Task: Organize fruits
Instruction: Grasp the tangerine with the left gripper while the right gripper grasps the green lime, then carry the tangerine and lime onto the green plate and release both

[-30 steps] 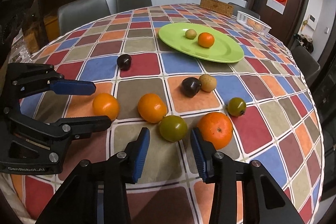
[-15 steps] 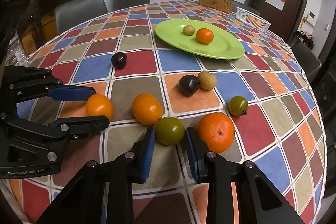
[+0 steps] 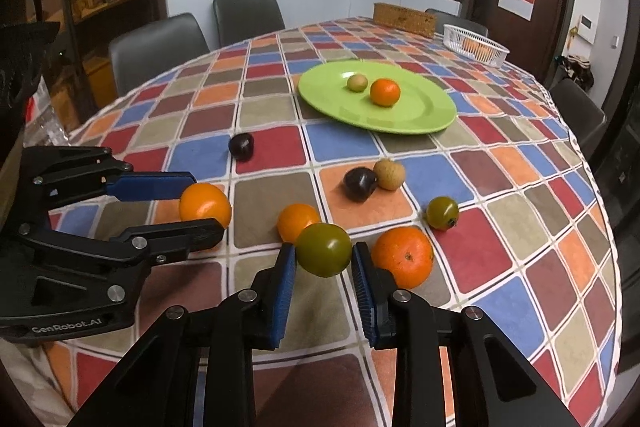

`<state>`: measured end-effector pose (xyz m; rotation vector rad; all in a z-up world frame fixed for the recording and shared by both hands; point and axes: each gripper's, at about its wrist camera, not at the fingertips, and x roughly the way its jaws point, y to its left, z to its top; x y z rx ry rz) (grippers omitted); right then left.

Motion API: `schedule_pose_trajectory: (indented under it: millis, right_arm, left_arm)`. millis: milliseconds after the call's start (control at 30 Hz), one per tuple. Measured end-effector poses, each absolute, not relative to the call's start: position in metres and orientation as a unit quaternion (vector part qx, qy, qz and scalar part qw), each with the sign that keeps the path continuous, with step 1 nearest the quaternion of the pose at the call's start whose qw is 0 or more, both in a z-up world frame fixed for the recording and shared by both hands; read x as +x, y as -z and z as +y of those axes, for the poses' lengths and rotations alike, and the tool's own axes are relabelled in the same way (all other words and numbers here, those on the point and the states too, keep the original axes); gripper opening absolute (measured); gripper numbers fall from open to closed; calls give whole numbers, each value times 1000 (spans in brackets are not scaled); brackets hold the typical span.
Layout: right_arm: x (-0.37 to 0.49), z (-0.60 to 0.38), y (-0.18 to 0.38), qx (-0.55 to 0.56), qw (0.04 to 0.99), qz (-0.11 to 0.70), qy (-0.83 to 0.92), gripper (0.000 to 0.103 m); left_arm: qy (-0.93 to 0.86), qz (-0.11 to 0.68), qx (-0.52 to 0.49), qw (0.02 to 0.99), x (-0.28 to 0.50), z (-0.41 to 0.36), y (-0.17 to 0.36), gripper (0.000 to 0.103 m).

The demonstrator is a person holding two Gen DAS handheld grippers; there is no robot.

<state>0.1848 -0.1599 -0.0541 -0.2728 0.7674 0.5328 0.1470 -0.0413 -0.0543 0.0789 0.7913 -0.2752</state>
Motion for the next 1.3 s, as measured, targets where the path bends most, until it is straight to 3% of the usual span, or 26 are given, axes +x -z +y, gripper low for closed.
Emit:
schedule_pose_trajectory:
  millis: [767, 1300]
  right_arm:
    - [211, -160, -13, -95, 918, 294, -249, 30]
    - [287, -155, -29, -69, 917, 309, -243, 30]
  left_arm:
    - [120, 304, 30, 945, 178, -32, -8, 38]
    - [115, 301, 25, 946, 256, -25, -23, 38]
